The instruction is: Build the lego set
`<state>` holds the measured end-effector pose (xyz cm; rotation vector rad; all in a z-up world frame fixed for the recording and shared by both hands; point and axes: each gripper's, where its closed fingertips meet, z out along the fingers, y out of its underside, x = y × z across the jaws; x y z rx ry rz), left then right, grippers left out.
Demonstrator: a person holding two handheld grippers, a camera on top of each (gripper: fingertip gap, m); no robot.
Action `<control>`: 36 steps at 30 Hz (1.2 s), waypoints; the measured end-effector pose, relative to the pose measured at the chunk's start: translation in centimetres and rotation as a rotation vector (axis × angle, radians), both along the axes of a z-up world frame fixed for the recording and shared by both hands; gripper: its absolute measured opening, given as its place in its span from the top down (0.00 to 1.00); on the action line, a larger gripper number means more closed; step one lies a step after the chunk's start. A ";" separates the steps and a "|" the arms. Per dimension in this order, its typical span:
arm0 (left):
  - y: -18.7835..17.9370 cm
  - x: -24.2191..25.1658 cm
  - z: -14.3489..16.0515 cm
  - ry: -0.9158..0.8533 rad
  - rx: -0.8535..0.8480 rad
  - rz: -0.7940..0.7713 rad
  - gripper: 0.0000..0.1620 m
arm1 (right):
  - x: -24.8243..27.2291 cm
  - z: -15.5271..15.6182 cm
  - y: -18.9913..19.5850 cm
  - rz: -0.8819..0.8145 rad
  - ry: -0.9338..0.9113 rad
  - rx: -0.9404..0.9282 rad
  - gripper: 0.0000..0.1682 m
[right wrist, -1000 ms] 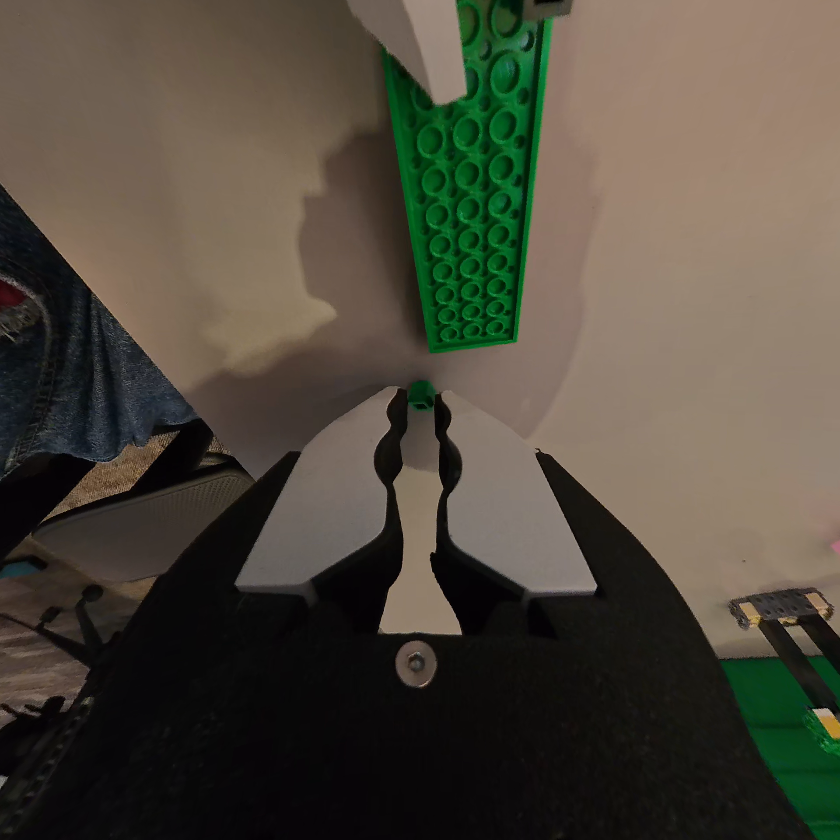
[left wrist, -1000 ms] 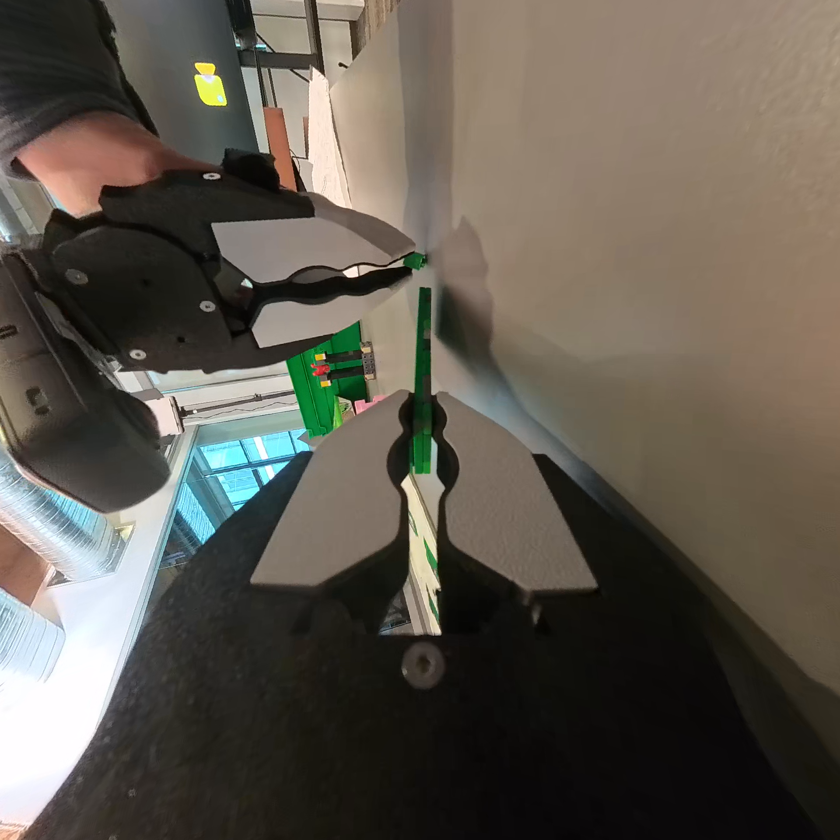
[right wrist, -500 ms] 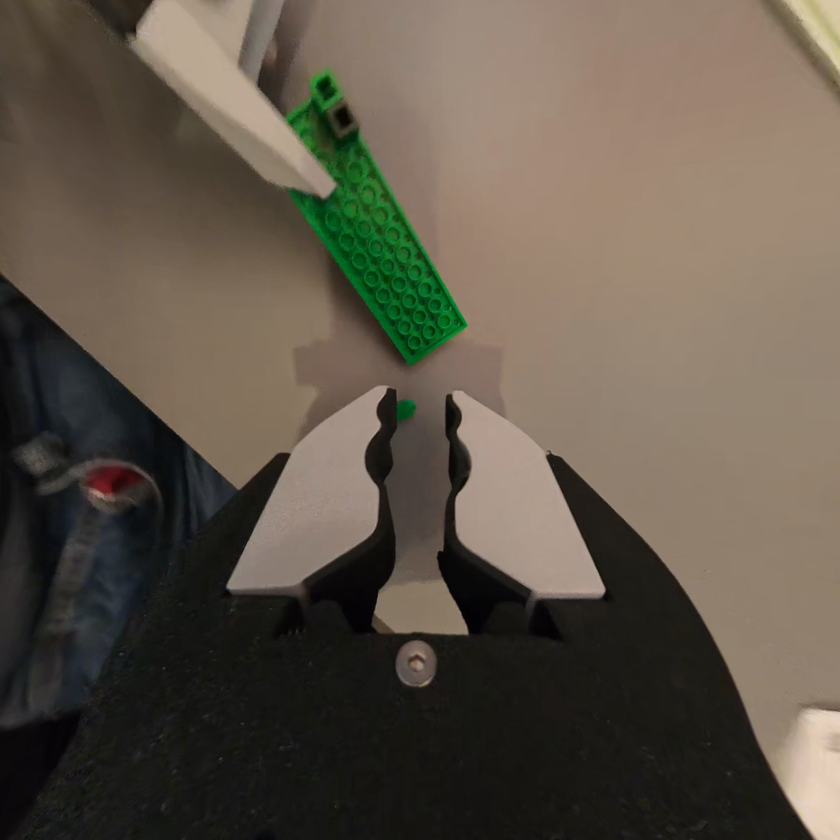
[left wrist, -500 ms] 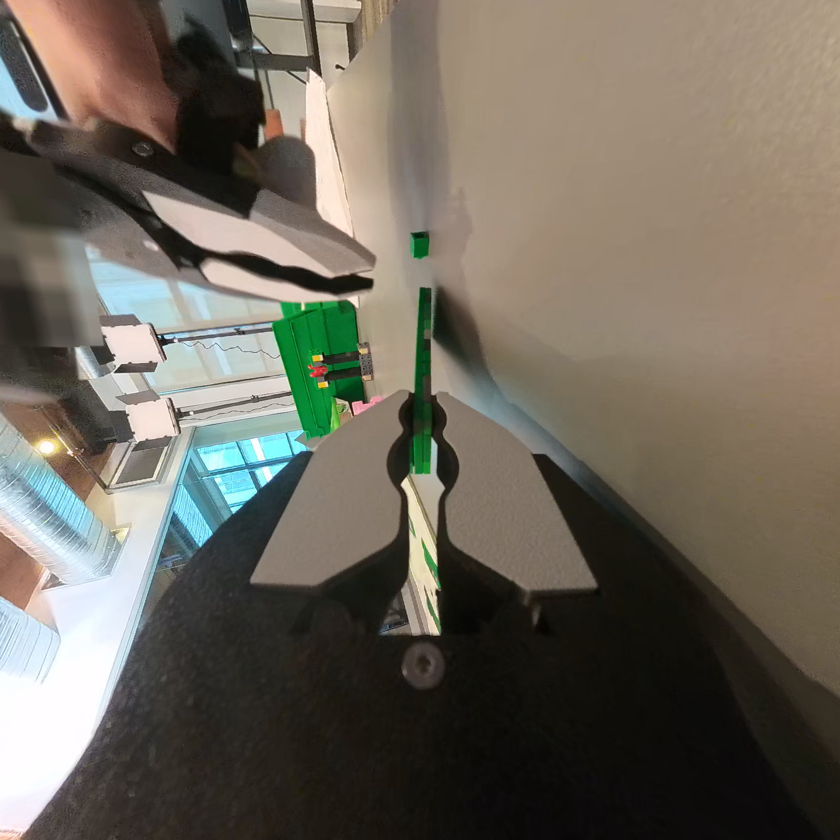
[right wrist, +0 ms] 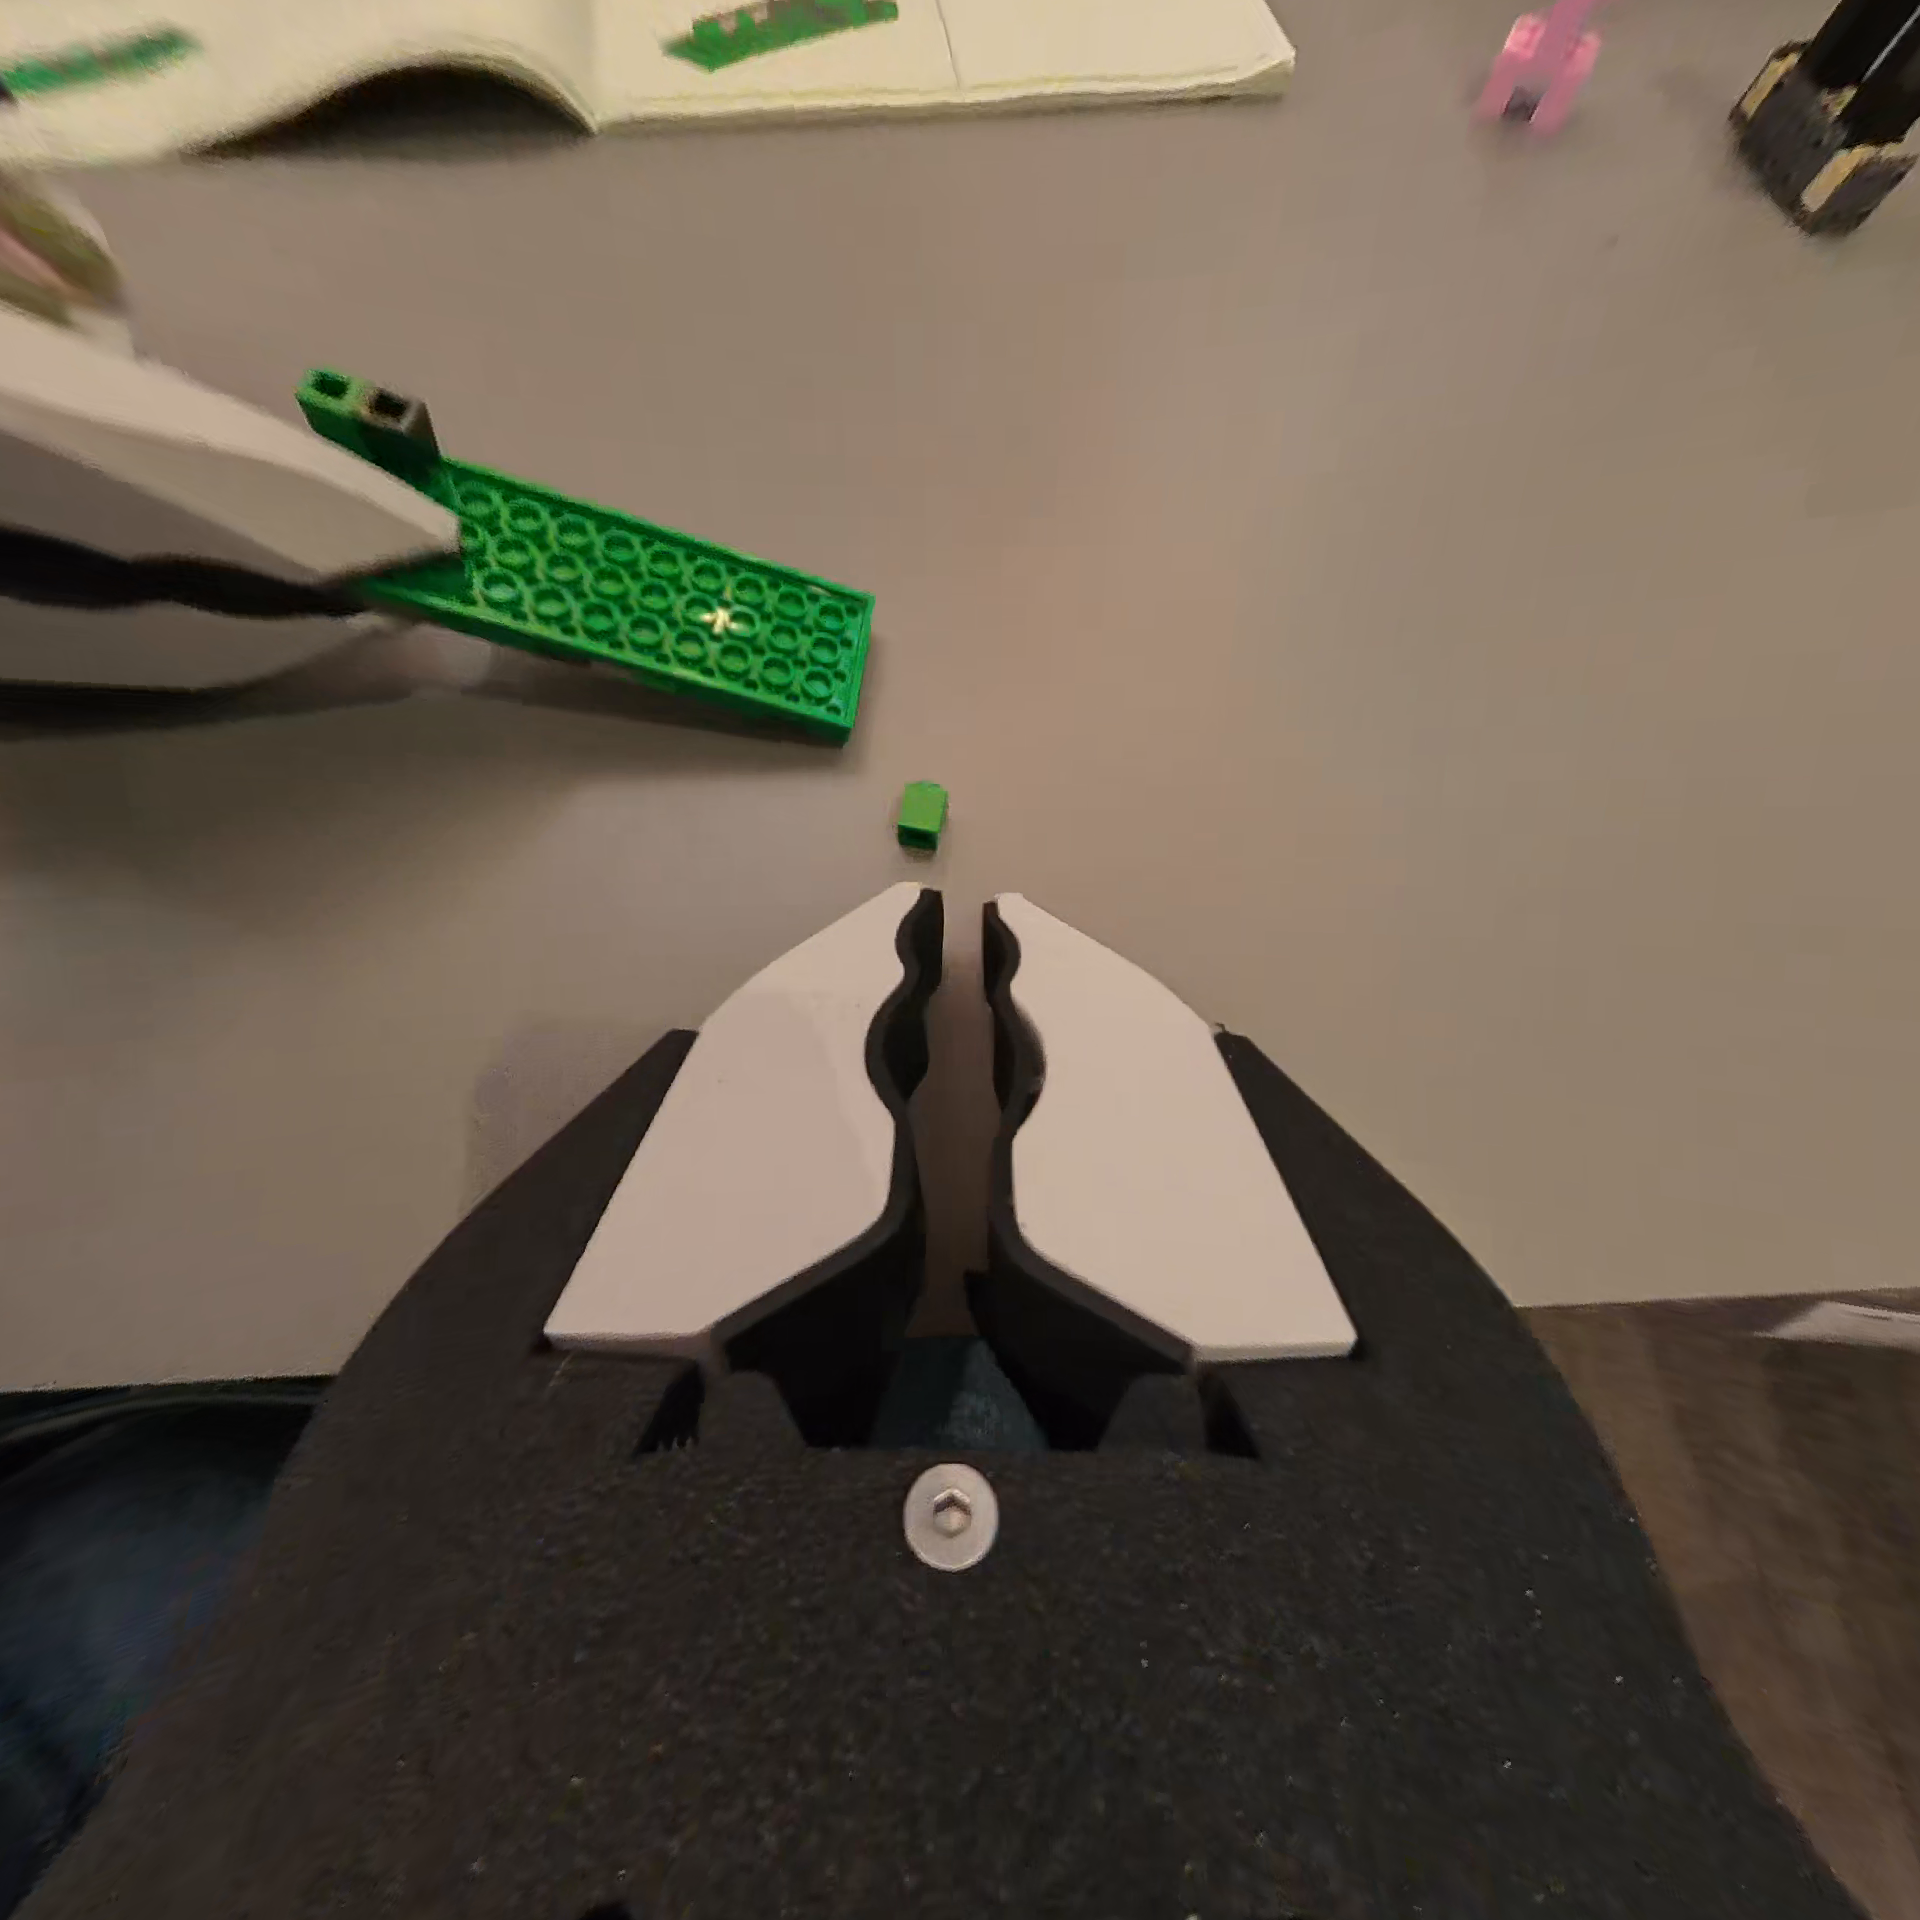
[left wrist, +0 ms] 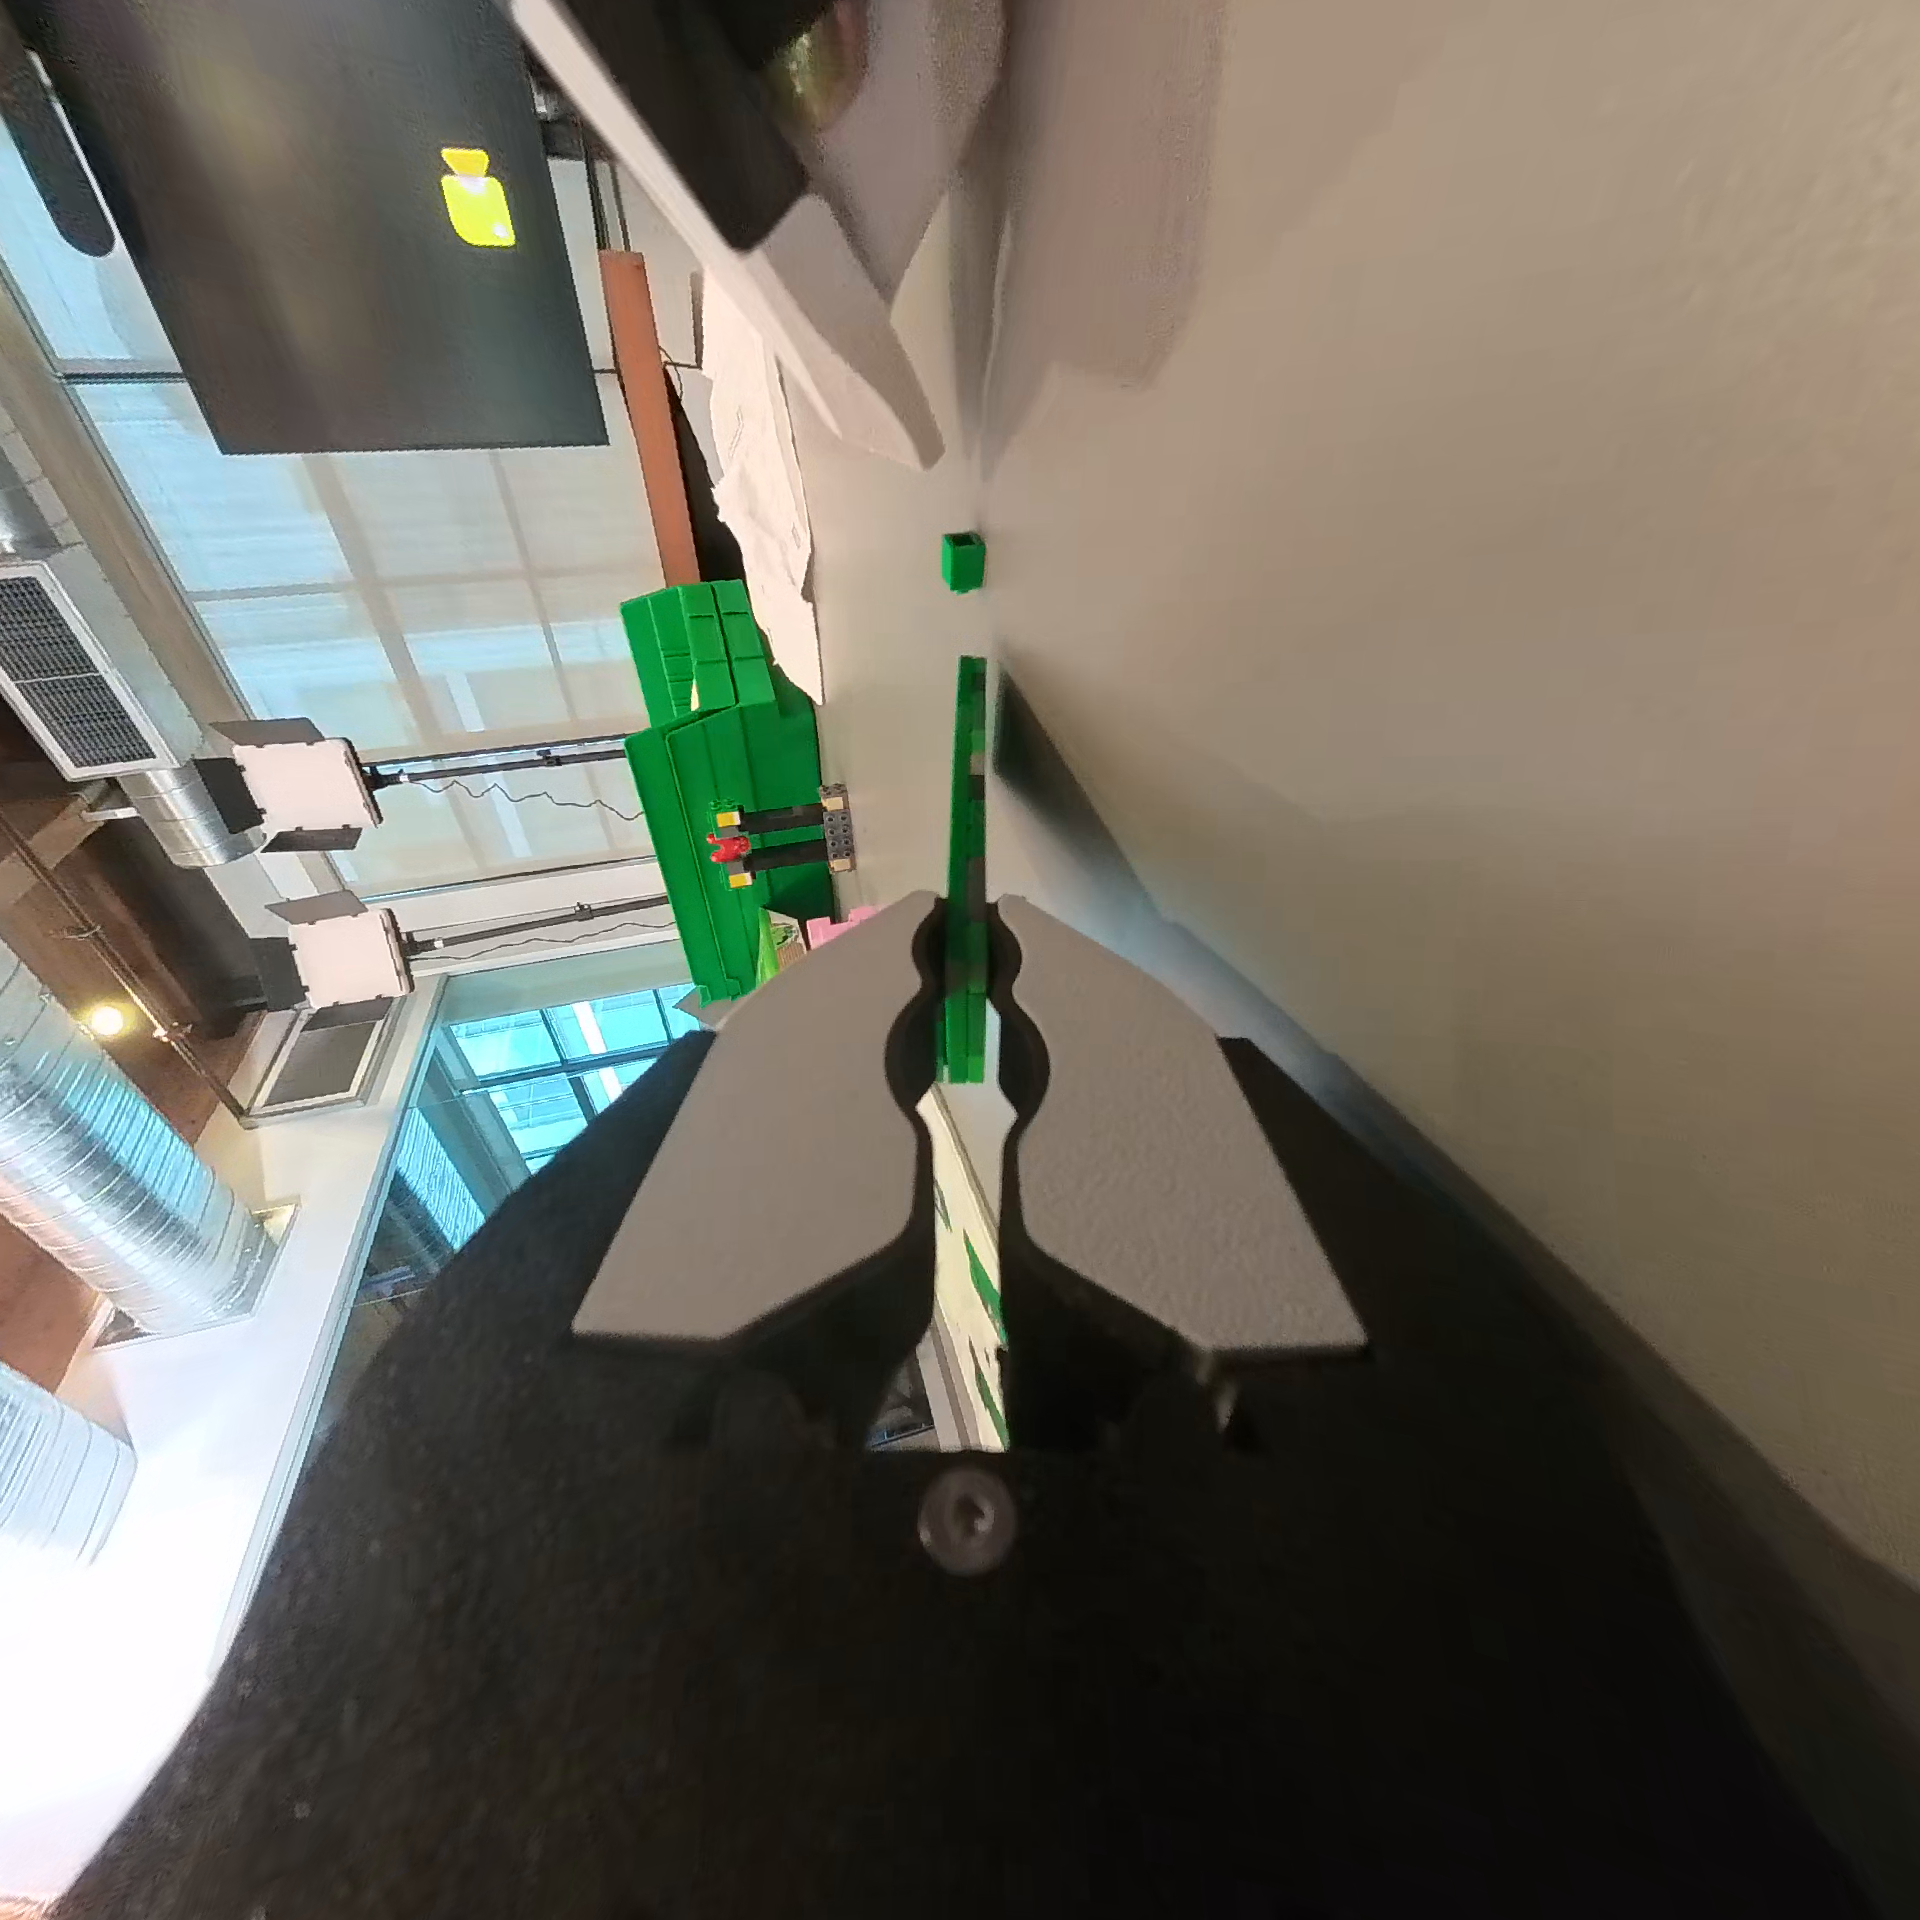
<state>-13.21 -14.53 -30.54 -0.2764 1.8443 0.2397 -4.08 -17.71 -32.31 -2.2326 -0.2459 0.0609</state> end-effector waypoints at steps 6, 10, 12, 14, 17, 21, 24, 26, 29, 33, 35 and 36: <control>0.0 0.1 0.0 -0.002 -0.009 0.000 0.96 | -0.7 0.0 0.6 -0.023 -0.042 -0.010 0.94; 0.0 0.1 0.1 -0.005 -0.017 -0.002 0.96 | -1.0 -0.3 1.0 -0.022 0.009 -0.042 0.89; 0.0 0.1 0.1 -0.006 -0.019 -0.003 0.96 | -1.3 -0.3 1.1 -0.007 0.009 -0.051 0.89; 0.0 0.1 0.1 -0.004 -0.017 -0.002 0.96 | -1.4 -0.3 1.4 0.003 0.002 -0.053 0.91; 0.1 0.2 0.0 -0.001 -0.015 0.000 0.96 | -1.3 -0.3 1.6 0.008 0.002 -0.052 0.96; 0.2 0.2 -0.2 0.007 -0.021 0.005 0.96 | -1.2 -0.4 1.7 0.030 -0.006 -0.057 0.96; 0.4 0.3 -0.3 0.009 -0.087 0.019 0.96 | -0.8 -0.3 1.9 0.059 -0.051 -0.054 0.96; 0.7 0.2 -0.6 0.030 -0.157 0.043 0.94 | -0.7 0.0 2.1 0.107 -0.075 -0.038 0.96; 1.3 0.1 -1.0 0.068 -0.203 0.081 0.87 | -0.8 0.4 2.5 0.197 -0.095 -0.016 0.96; 2.0 -0.6 -1.0 0.113 -0.219 0.137 0.85 | -1.0 0.8 2.7 0.312 -0.091 0.020 0.96; 2.4 -1.3 -0.9 0.132 -0.268 0.188 0.80 | -0.8 0.8 2.9 0.350 -0.093 0.033 0.96; 2.4 -1.7 -0.7 0.133 -0.291 0.202 0.75 | -1.0 0.8 2.9 0.375 -0.086 0.037 0.96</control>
